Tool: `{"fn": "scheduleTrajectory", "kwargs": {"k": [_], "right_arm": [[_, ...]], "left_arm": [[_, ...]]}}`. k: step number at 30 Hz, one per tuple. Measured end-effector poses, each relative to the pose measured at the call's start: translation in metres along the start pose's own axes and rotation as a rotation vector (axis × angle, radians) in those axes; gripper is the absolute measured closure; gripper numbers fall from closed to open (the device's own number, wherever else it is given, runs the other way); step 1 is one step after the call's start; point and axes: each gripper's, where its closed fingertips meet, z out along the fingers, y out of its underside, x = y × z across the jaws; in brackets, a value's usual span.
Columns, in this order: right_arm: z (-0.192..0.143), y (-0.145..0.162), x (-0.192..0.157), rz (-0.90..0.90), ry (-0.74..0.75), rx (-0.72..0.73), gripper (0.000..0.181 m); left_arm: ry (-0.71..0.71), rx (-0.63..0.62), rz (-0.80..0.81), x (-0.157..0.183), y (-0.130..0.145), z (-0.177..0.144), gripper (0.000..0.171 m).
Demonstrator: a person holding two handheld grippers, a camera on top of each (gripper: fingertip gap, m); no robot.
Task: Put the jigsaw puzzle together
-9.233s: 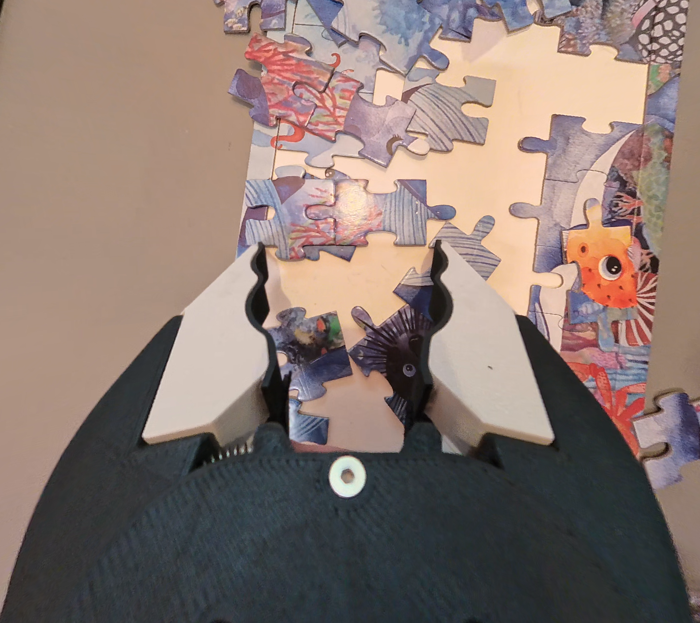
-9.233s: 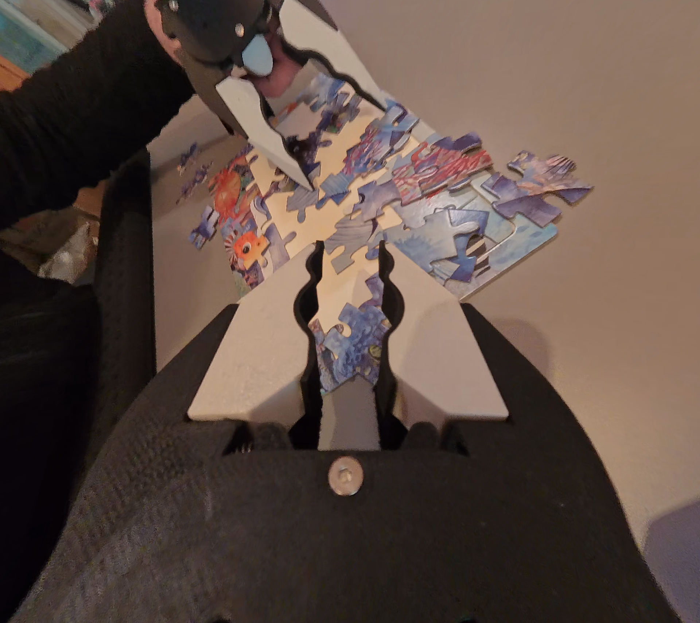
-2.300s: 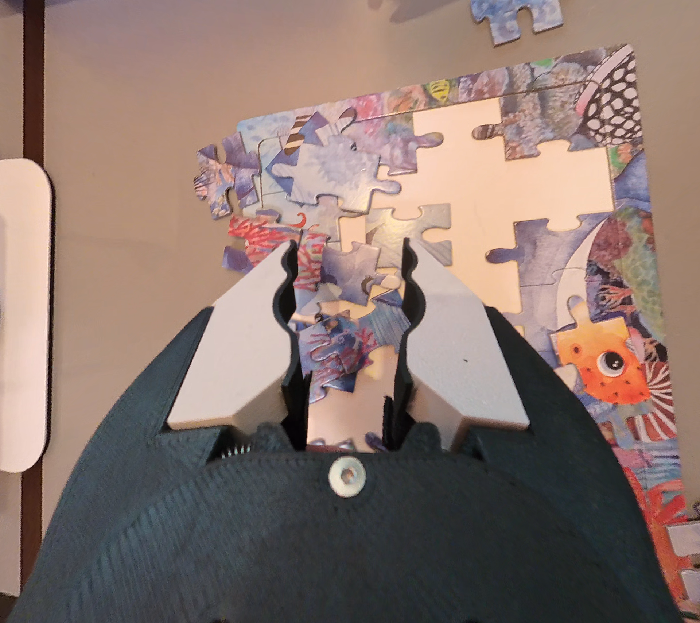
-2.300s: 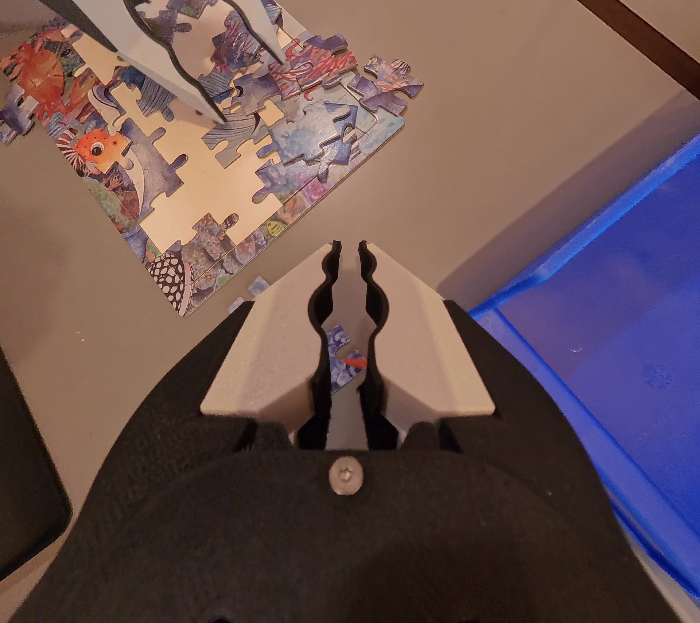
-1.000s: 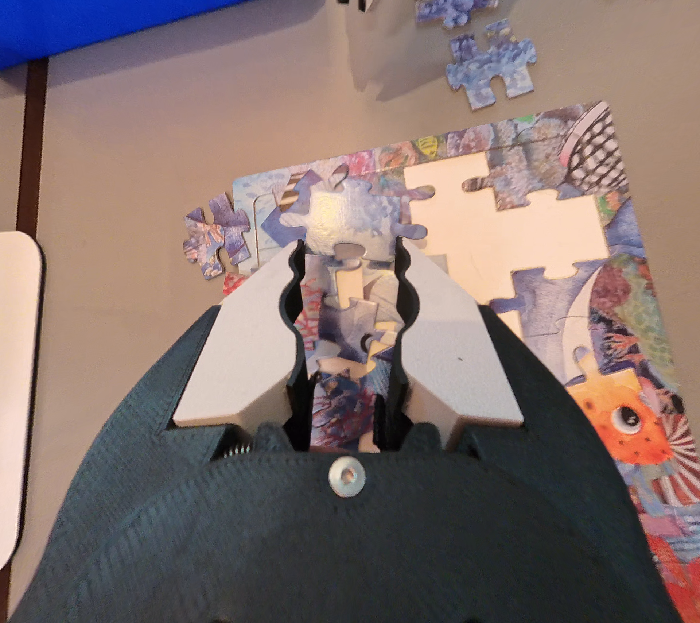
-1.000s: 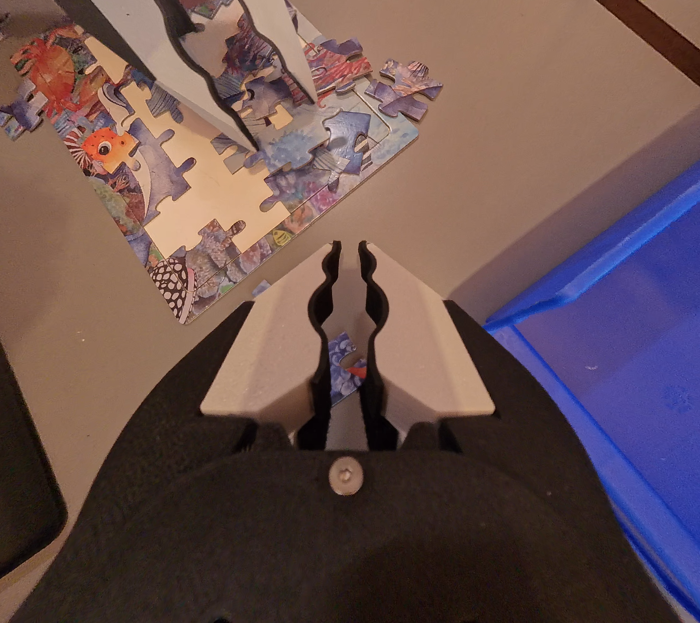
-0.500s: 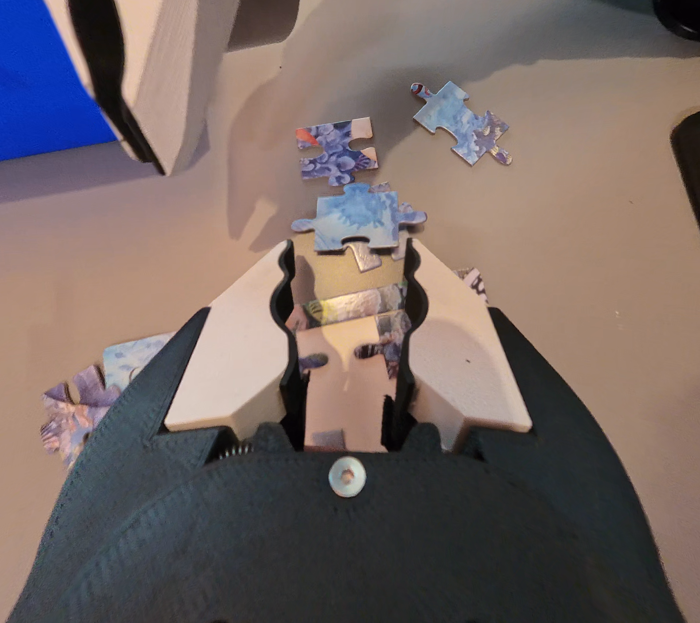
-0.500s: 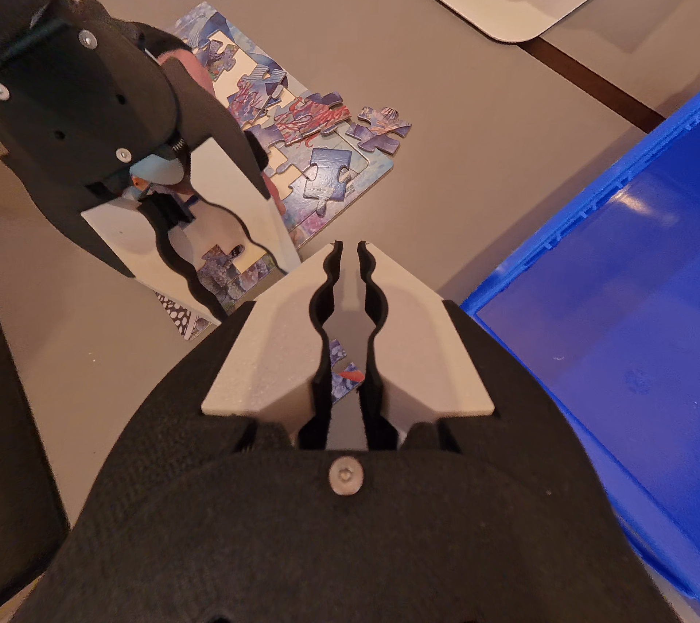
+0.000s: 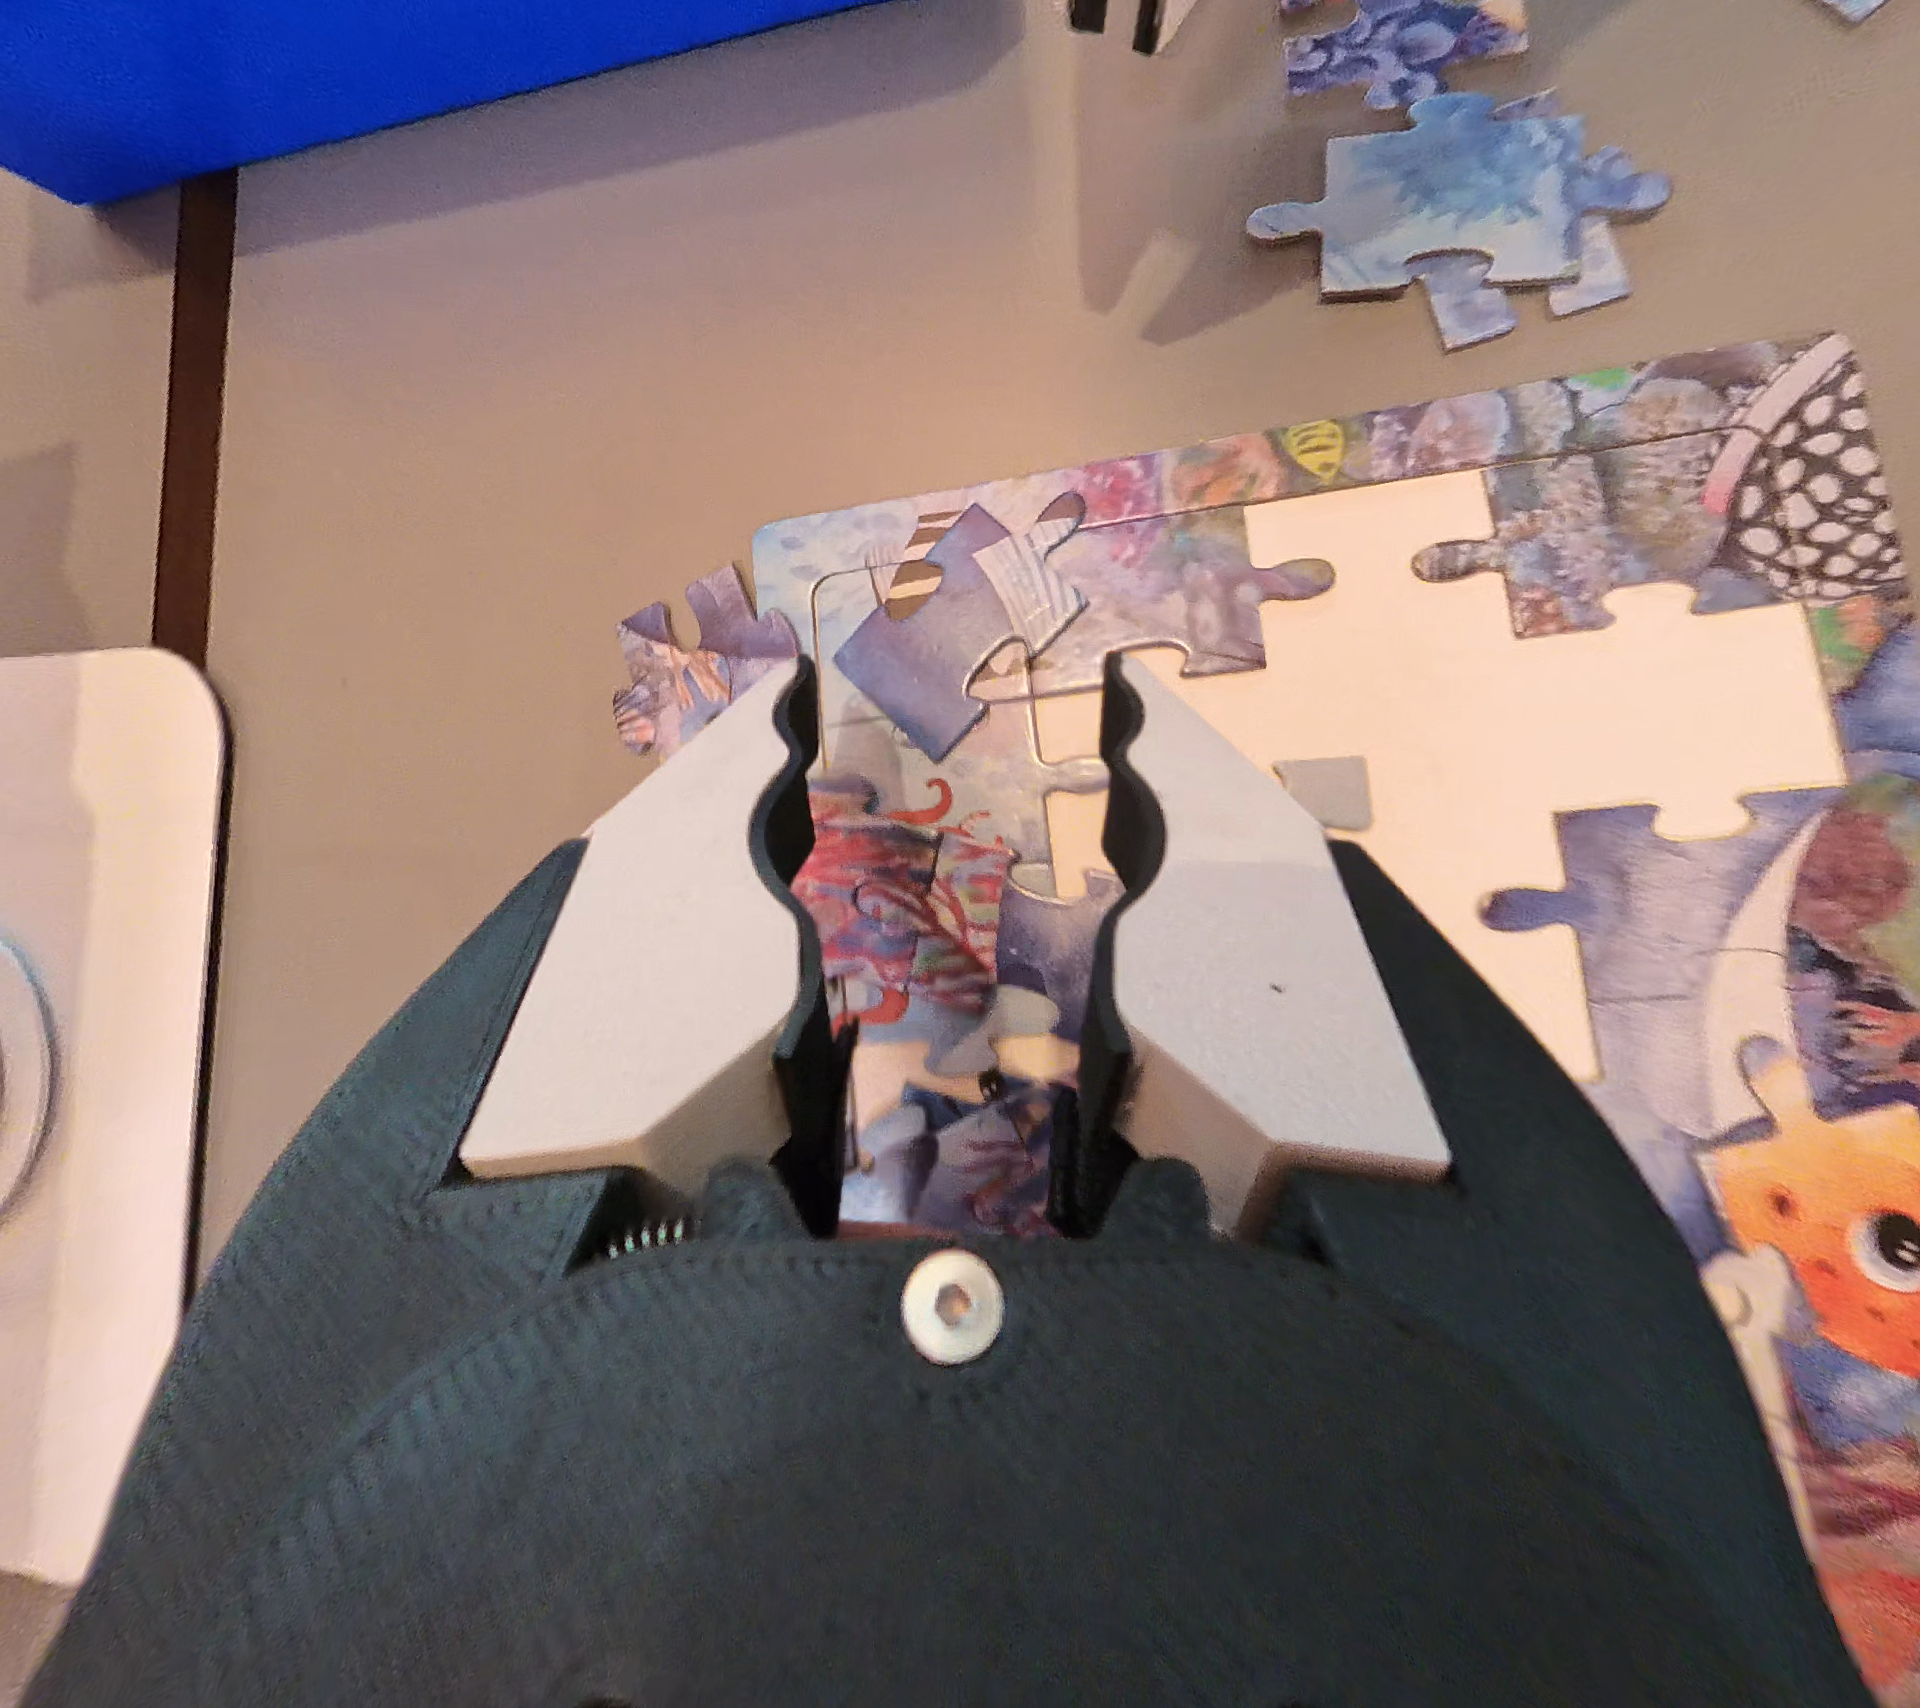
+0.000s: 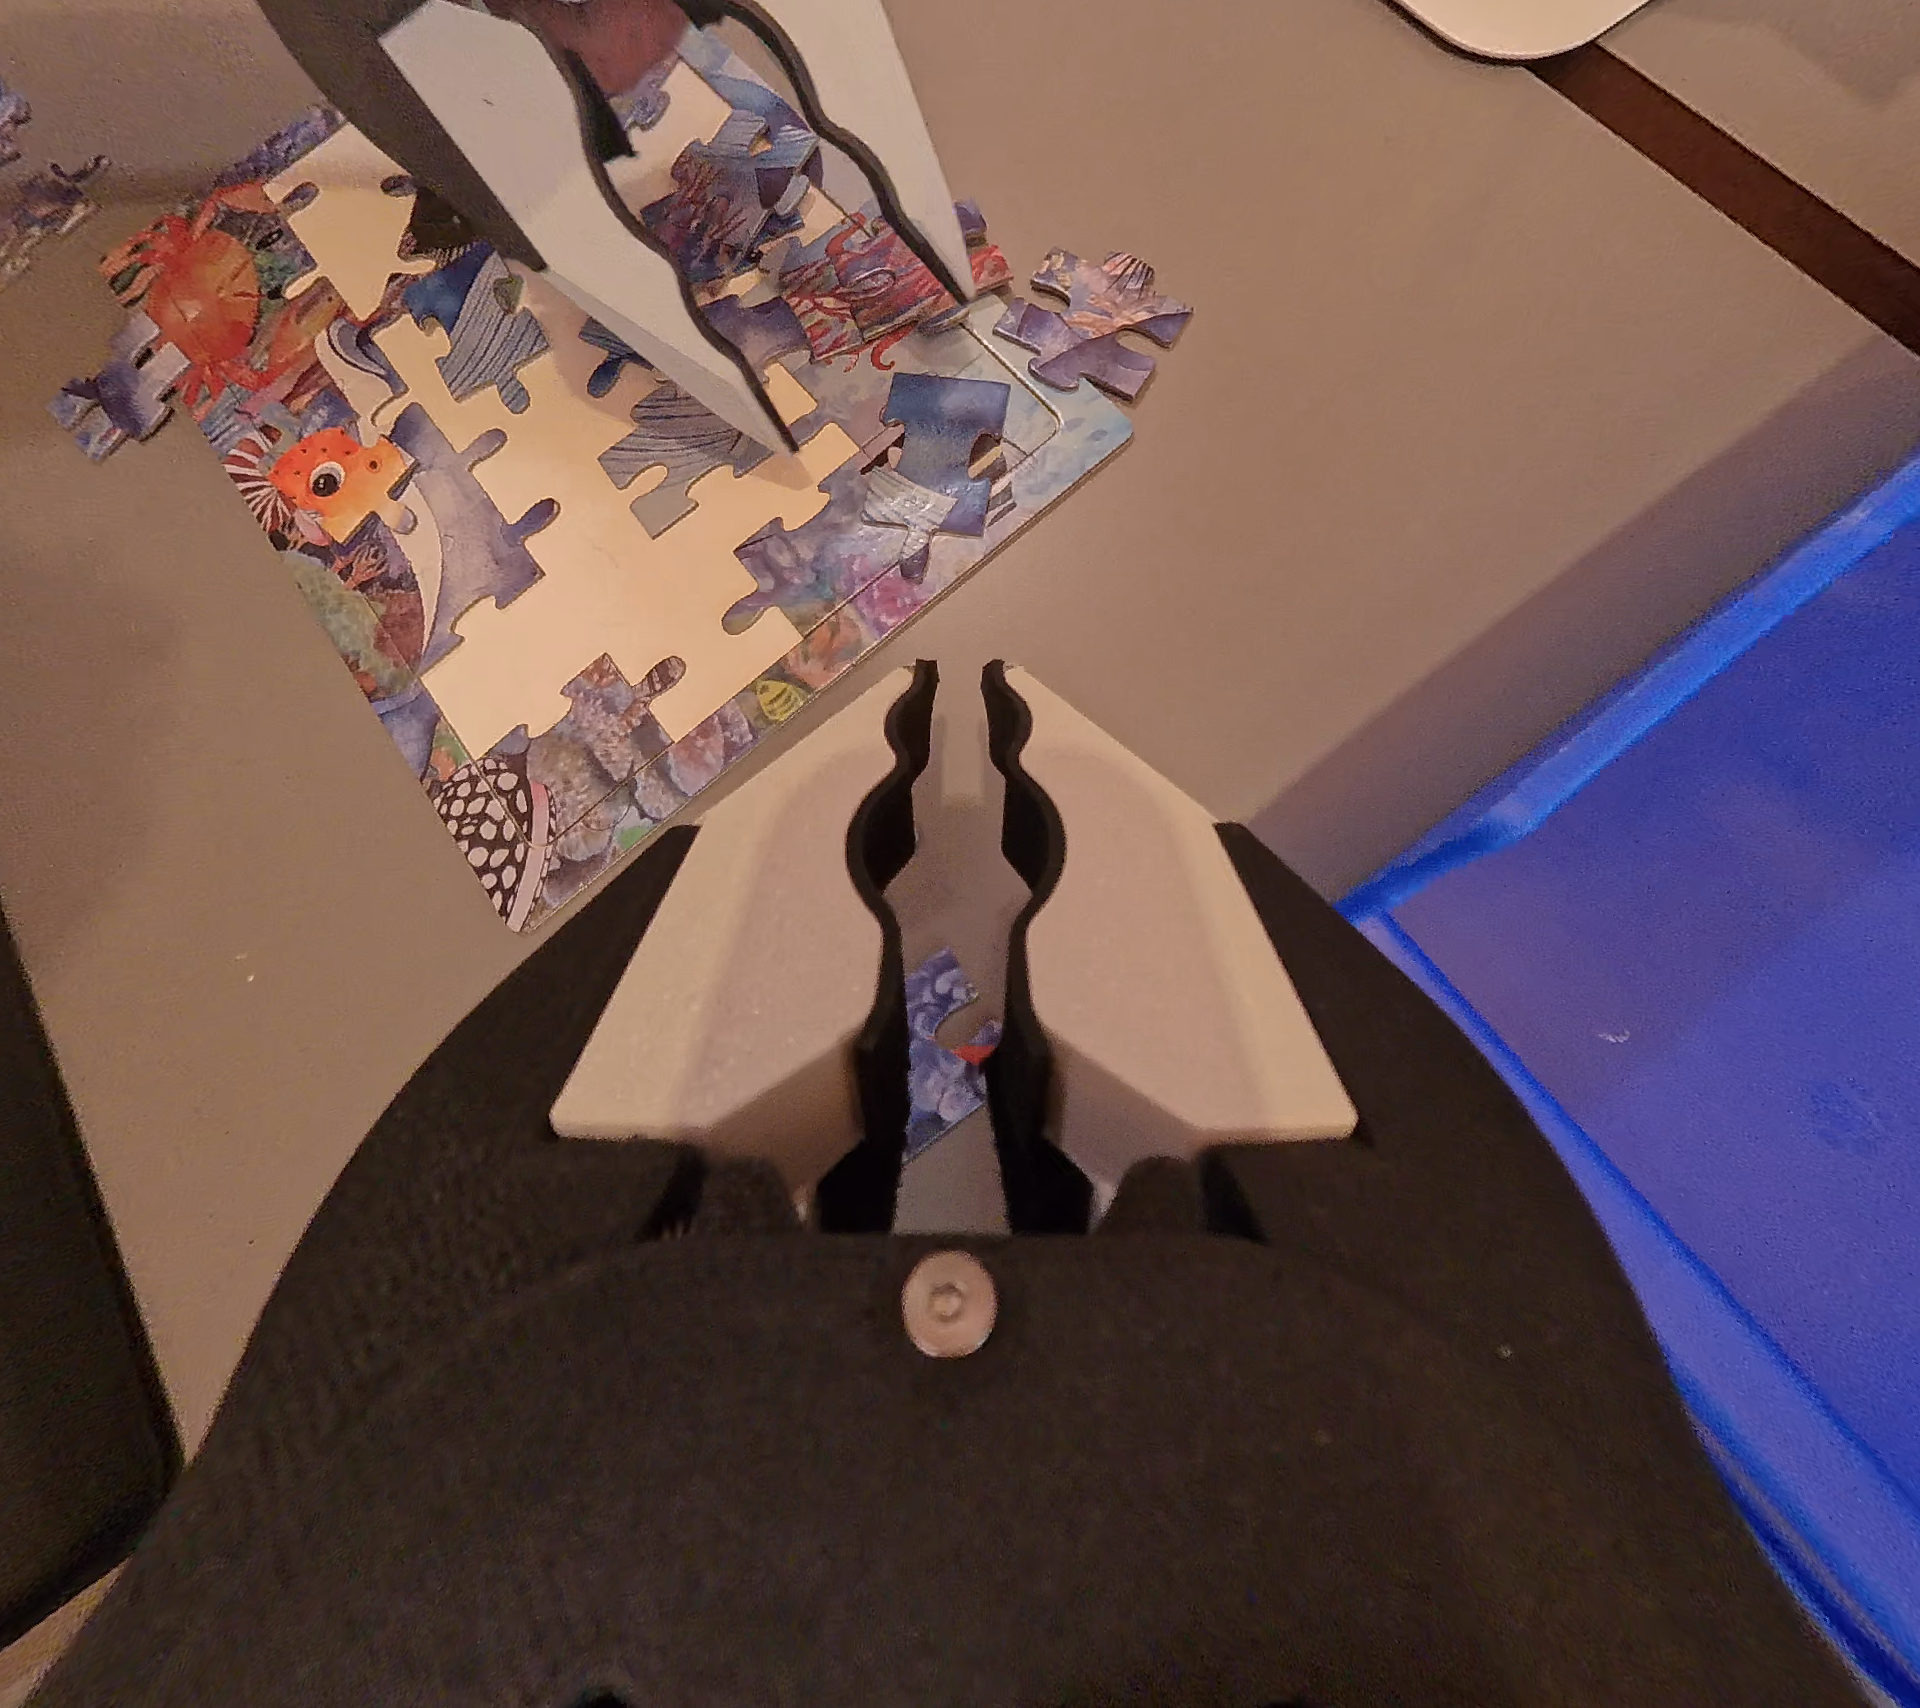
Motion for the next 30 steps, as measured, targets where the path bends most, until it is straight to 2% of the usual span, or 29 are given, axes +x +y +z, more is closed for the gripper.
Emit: {"fn": "scheduleTrajectory", "kwargs": {"k": [4, 8, 11, 15, 18, 21, 23, 26, 30], "right_arm": [[0.000, 0.000, -0.001, 0.000, -0.004, 0.001, 0.173], [0.000, 0.001, 0.000, 0.005, -0.006, 0.003, 0.173], [0.000, 0.001, 0.000, 0.004, -0.007, 0.002, 0.173], [0.001, 0.001, -0.003, -0.002, -0.014, -0.001, 0.173], [0.002, 0.001, -0.005, -0.008, -0.020, -0.006, 0.173], [0.003, 0.001, -0.007, -0.013, -0.024, -0.011, 0.172], [0.003, 0.001, -0.007, -0.014, -0.024, -0.010, 0.172], [0.002, 0.000, -0.007, -0.013, -0.022, -0.005, 0.172], [0.000, -0.001, -0.007, -0.012, -0.023, 0.002, 0.172]], "left_arm": [[0.011, -0.049, 0.046, -0.007, 0.001, 0.016, 0.125], [0.085, -0.064, -0.004, -0.006, 0.002, 0.021, 0.129], [0.129, -0.060, -0.029, 0.001, 0.003, 0.021, 0.144], [0.101, -0.060, -0.051, 0.005, 0.003, 0.019, 0.154], [0.093, -0.054, -0.119, 0.013, 0.001, 0.018, 0.155], [0.146, -0.043, -0.181, 0.035, -0.005, 0.015, 0.144], [0.187, -0.029, -0.175, 0.049, -0.009, 0.009, 0.138], [0.154, -0.007, -0.166, 0.045, -0.007, -0.016, 0.134], [0.045, -0.056, -0.137, 0.029, 0.029, -0.062, 0.131]]}}
